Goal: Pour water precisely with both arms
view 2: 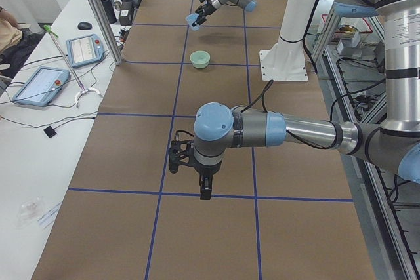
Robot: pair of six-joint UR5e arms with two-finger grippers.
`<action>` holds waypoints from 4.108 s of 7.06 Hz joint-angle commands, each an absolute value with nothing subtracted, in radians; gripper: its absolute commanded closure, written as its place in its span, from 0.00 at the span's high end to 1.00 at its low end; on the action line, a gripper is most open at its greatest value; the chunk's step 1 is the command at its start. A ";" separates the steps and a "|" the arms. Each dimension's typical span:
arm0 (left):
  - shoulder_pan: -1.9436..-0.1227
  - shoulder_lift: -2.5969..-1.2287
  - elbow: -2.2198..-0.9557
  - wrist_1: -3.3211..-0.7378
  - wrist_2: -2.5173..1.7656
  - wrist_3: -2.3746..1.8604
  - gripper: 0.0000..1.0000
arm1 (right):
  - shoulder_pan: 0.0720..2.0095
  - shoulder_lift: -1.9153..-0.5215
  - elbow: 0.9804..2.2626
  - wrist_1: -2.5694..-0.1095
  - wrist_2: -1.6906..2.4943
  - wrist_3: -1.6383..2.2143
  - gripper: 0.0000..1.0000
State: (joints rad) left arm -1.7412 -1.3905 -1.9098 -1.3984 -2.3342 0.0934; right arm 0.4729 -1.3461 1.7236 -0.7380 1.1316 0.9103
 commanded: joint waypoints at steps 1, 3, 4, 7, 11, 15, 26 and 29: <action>-1.741 -1.393 -1.910 -1.399 -2.335 0.092 1.00 | 0.446 -1.286 1.718 -0.686 1.289 0.664 0.00; -1.741 -1.391 -1.905 -1.397 -2.347 0.092 1.00 | 0.446 -1.272 1.718 -0.650 1.431 0.420 0.00; -1.741 -1.391 -1.898 -1.397 -2.382 0.092 1.00 | 0.446 -1.241 1.710 -0.664 1.521 0.408 0.00; -1.741 -1.385 -1.894 -1.396 -2.382 0.092 1.00 | 0.443 -1.116 1.715 -0.915 1.608 0.408 0.00; -1.741 -1.384 -1.878 -1.397 -2.382 0.094 1.00 | 0.448 -1.033 1.726 -1.190 1.638 0.426 0.00; -1.741 -1.382 -1.868 -1.397 -2.384 0.094 1.00 | 0.446 -0.927 1.759 -1.513 1.687 0.506 0.00; -1.741 -1.384 -1.861 -1.397 -2.382 0.095 1.00 | 0.488 -0.669 1.589 -1.902 1.766 0.508 0.00; -1.741 -1.400 -1.847 -1.399 -2.382 0.095 1.00 | 0.497 -0.579 1.484 -1.969 1.766 0.506 0.00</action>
State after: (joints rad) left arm -1.7411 -1.3915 -1.8556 -1.3978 -2.3823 0.0940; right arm 0.4945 -0.6296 1.5382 -1.9299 1.7656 0.5074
